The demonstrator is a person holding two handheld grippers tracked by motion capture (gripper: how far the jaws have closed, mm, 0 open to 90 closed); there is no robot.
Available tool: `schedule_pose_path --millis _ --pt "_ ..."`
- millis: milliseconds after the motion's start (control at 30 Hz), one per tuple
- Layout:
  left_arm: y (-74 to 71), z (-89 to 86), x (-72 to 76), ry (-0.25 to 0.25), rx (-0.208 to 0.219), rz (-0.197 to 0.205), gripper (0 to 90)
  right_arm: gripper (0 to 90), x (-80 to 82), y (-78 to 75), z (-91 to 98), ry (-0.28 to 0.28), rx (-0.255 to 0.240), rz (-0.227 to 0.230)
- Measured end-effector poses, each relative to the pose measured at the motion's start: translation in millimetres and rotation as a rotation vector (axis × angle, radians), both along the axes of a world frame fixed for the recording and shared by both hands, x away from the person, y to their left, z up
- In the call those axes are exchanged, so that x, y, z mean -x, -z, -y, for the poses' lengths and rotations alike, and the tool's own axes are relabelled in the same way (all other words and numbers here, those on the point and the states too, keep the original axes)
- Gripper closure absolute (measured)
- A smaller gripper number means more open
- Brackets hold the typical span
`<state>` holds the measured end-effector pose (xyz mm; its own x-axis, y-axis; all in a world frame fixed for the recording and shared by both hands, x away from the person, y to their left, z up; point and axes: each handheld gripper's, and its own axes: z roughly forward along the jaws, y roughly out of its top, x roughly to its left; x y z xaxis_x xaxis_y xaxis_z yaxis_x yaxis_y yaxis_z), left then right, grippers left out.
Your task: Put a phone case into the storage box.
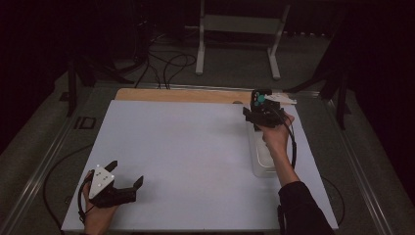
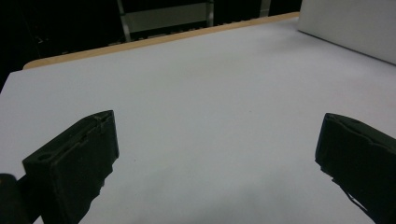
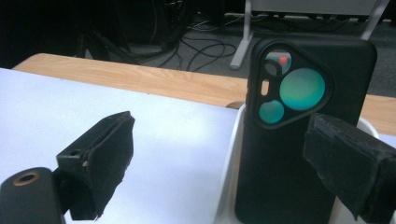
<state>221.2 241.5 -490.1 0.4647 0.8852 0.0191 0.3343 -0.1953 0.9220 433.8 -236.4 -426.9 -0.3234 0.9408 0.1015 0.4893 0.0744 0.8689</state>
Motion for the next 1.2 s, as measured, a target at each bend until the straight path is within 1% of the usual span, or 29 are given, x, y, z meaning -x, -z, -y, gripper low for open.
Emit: schedule_pose_path --millis 100,133,167,367,467,600,633,667,767,800,833,867,900,933,967,1000,1033,1133,1200 --pt "0.1 0.3 0.0 0.0 0.0 0.0 0.0 8.6 9.0 -1.7 -0.3 -0.012 -0.017 0.011" --pt "0.1 0.4 0.0 0.0 0.0 0.0 0.0 8.6 9.0 -1.7 -0.3 -0.012 -0.017 0.011" --pt "0.0 0.6 0.0 0.001 -0.001 0.001 0.0 8.7 16.9 -3.7 -0.5 -0.024 -0.033 0.021" --pt "0.0 1.0 -0.3 0.003 -0.001 0.0 0.0 8.7 34.8 -5.8 -1.0 -0.04 -0.055 0.043" --pt "-0.1 1.3 -0.2 0.003 -0.003 0.0 0.0 8.7 43.1 -5.6 -0.7 -0.05 -0.067 0.045" --pt "-0.3 0.7 -0.3 0.002 0.001 0.0 0.0 8.7 53.3 -2.3 0.4 -0.062 -0.068 0.039" --pt "-0.3 0.7 -0.3 0.002 0.001 0.0 0.0 8.7 53.3 -2.3 0.4 -0.062 -0.068 0.039" --pt "-0.4 0.2 -0.3 0.001 0.002 0.0 0.0 8.7 59.4 -0.3 2.2 -0.068 -0.076 0.037" --pt "-0.6 -0.3 -0.5 0.001 0.001 0.0 0.0 8.7 70.1 2.7 4.9 -0.076 -0.089 0.033" --pt "-0.6 -0.3 -0.5 0.0 0.001 0.0 0.0 8.7 73.6 3.8 5.6 -0.08 -0.09 0.037" --pt "-0.6 -0.3 -0.6 0.001 0.0 0.0 0.0 8.7 73.6 3.8 5.6 -0.08 -0.09 0.037" --pt "-0.9 -0.4 -0.7 0.0 0.001 0.001 0.0 8.7 80.2 4.6 6.6 -0.089 -0.087 0.032" --pt "-0.9 -0.4 -0.7 0.0 0.001 0.001 0.0 8.7 83.7 4.3 7.2 -0.091 -0.085 0.036" --pt "-1.1 -0.5 -0.7 0.0 0.002 0.002 0.0 8.7 83.7 4.3 7.2 -0.091 -0.085 0.036" --pt "-1.3 -0.7 -0.8 -0.002 0.004 0.002 0.0 8.7 87.1 3.6 7.5 -0.094 -0.083 0.041" --pt "-1.4 -0.9 -1.0 -0.004 0.006 0.002 0.0 8.7 91.5 2.7 7.6 -0.097 -0.077 0.054" --pt "-1.6 -1.4 -1.2 -0.005 0.007 0.002 0.0 8.7 97.8 1.9 7.1 -0.102 -0.057 0.068" --pt "-2.4 -2.9 -1.3 -0.009 0.014 0.004 0.0 8.7 105.2 1.6 6.6 -0.121 -0.037 0.071" --pt "-3.3 -4.1 -1.2 -0.012 0.019 0.007 0.0 8.7 108.3 1.7 6.3 -0.121 -0.034 0.076"
